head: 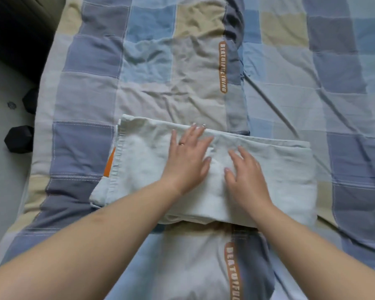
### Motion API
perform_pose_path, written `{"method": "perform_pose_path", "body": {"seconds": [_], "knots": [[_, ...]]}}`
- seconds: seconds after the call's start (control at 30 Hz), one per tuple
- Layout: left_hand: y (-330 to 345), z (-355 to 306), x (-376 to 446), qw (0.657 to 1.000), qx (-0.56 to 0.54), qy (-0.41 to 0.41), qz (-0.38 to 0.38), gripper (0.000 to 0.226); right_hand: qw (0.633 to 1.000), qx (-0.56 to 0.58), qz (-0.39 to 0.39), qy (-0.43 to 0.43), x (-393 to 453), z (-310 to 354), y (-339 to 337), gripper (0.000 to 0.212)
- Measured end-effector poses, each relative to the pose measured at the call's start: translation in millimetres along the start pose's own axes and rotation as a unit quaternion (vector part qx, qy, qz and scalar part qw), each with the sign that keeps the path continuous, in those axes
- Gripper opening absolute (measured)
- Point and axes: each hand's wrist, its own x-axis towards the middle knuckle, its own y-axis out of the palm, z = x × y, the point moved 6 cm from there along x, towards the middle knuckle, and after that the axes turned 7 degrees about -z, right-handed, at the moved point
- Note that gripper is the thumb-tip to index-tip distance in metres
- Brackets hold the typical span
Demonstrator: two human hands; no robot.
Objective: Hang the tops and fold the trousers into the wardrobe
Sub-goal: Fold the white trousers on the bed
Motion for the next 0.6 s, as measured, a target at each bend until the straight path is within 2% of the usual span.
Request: {"method": "perform_pose_path", "body": {"seconds": [0.1, 0.17, 0.23, 0.43, 0.6], "knots": [[50, -45, -5, 0.991, 0.057, 0.082, 0.090, 0.059, 0.995, -0.101, 0.009, -0.021, -5, -48, 2, 0.053], [72, -47, -9, 0.987, 0.092, 0.064, 0.117, 0.065, 0.987, -0.146, 0.017, -0.066, -5, -66, 14, 0.057], [84, -32, -11, 0.988, 0.108, 0.036, 0.107, 0.066, 0.980, -0.175, 0.021, -0.089, 2, -88, 28, 0.061], [84, 50, -18, 0.979, 0.190, 0.036, 0.061, 0.079, 0.960, -0.239, 0.018, -0.146, 30, -139, 43, 0.074], [71, 87, -20, 0.975, 0.202, -0.078, 0.050, 0.091, 0.951, -0.270, 0.055, -0.139, 38, -185, 26, 0.080]]}}
